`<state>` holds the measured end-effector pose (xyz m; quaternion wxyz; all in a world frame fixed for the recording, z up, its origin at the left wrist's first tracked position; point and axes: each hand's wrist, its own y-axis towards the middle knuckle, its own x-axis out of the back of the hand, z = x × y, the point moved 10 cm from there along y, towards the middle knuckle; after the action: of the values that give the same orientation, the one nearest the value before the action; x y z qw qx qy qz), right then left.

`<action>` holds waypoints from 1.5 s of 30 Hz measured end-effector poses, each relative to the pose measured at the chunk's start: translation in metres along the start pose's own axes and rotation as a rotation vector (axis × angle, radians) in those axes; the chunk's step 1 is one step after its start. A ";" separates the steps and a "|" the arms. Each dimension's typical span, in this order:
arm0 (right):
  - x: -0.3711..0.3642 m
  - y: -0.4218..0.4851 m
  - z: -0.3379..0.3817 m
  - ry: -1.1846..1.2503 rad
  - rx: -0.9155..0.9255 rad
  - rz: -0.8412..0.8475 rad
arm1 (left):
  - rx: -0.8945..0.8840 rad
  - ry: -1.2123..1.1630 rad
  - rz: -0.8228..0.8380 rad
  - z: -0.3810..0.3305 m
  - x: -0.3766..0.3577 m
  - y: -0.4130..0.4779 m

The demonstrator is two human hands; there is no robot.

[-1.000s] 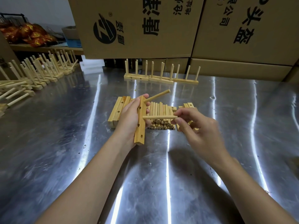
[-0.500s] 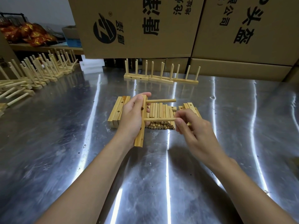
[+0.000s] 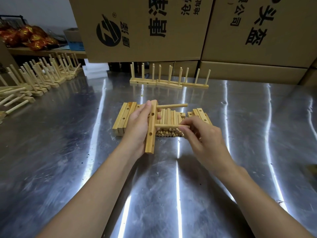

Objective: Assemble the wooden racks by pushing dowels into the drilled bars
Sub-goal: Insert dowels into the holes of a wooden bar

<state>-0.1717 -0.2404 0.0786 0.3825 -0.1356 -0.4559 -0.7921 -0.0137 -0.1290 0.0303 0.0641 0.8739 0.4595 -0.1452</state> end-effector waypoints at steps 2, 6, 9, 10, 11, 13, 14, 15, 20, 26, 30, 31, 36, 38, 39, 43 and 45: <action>0.007 0.000 0.000 0.009 -0.004 -0.059 | 0.047 0.013 0.066 0.004 -0.008 -0.002; 0.010 0.000 -0.001 -0.026 0.013 -0.083 | 0.049 0.257 0.098 0.010 -0.013 -0.004; 0.005 0.000 -0.005 -0.091 0.007 -0.020 | -0.040 0.380 0.066 0.006 -0.011 -0.003; 0.005 0.000 -0.007 -0.107 0.000 -0.005 | -0.066 0.411 0.059 0.004 -0.012 -0.003; 0.005 0.000 -0.008 -0.116 -0.004 0.000 | -0.089 0.444 0.053 0.004 -0.012 -0.003; 0.006 0.000 -0.005 -0.110 -0.006 -0.005 | -0.142 0.523 0.028 0.000 -0.012 -0.003; 0.004 0.000 -0.005 -0.101 -0.017 -0.008 | -0.179 0.560 0.011 -0.003 -0.012 -0.004; 0.001 -0.001 -0.007 -0.085 -0.046 -0.008 | -0.231 0.595 -0.003 -0.008 -0.012 -0.005; -0.033 -0.012 -0.040 0.379 -0.458 0.162 | -0.443 0.675 0.024 -0.031 -0.016 -0.013; -0.014 -0.003 -0.022 0.245 -0.276 0.097 | -0.297 0.572 0.030 -0.023 -0.012 -0.003; -0.005 0.000 0.000 -0.020 -0.067 0.068 | -0.193 0.474 0.064 -0.015 -0.011 -0.002; -0.006 0.000 -0.001 -0.019 -0.085 0.060 | -0.233 0.493 0.054 -0.018 -0.013 -0.005; -0.050 -0.031 -0.051 0.734 -0.790 0.246 | -0.518 0.657 0.042 -0.032 -0.027 -0.025; -0.052 -0.033 -0.053 0.761 -0.806 0.276 | -0.510 0.673 0.040 -0.031 -0.027 -0.023; -0.045 -0.026 -0.050 0.703 -0.725 0.251 | -0.461 0.645 0.034 -0.029 -0.025 -0.017; 0.001 0.001 -0.017 0.079 -0.172 0.050 | -0.068 0.386 0.067 0.000 -0.009 0.003; 0.003 0.001 -0.004 -0.079 -0.040 0.051 | 0.012 0.349 0.095 0.007 -0.005 0.005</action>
<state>-0.1723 -0.2458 0.0788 0.3816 -0.1860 -0.4509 -0.7852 -0.0135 -0.1373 0.0254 -0.0153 0.9069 0.4210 0.0093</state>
